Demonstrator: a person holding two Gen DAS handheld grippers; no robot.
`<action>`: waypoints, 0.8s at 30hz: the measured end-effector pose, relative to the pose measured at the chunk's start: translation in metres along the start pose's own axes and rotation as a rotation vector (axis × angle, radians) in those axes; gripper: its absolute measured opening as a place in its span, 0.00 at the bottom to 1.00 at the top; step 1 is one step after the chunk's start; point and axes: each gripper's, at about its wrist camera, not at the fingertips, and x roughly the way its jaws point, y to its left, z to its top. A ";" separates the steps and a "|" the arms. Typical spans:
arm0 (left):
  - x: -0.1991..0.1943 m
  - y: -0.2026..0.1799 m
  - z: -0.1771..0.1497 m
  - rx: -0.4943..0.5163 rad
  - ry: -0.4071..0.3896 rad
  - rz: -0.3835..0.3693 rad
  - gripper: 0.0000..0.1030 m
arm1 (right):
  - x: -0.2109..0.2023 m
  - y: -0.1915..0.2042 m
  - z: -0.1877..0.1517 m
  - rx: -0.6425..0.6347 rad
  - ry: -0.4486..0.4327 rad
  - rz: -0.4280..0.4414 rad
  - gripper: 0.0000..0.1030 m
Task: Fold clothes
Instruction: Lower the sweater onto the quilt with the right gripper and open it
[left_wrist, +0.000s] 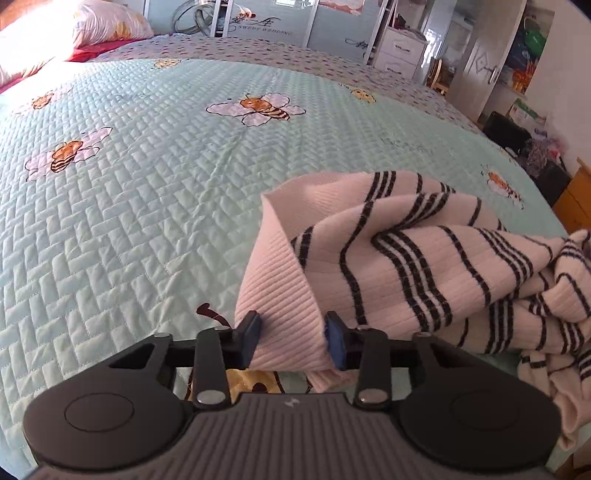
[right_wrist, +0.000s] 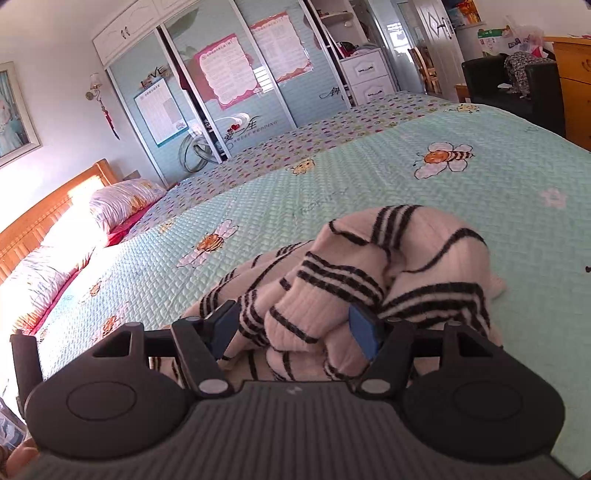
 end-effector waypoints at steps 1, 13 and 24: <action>0.002 0.002 0.001 0.003 0.005 0.010 0.30 | 0.001 -0.002 -0.001 0.008 0.001 -0.004 0.65; -0.006 0.062 0.013 -0.247 0.018 -0.044 0.01 | 0.003 -0.008 -0.005 0.015 0.000 -0.021 0.65; -0.011 0.099 -0.004 -0.307 0.062 -0.115 0.01 | 0.012 0.091 -0.022 -0.640 0.020 0.168 0.75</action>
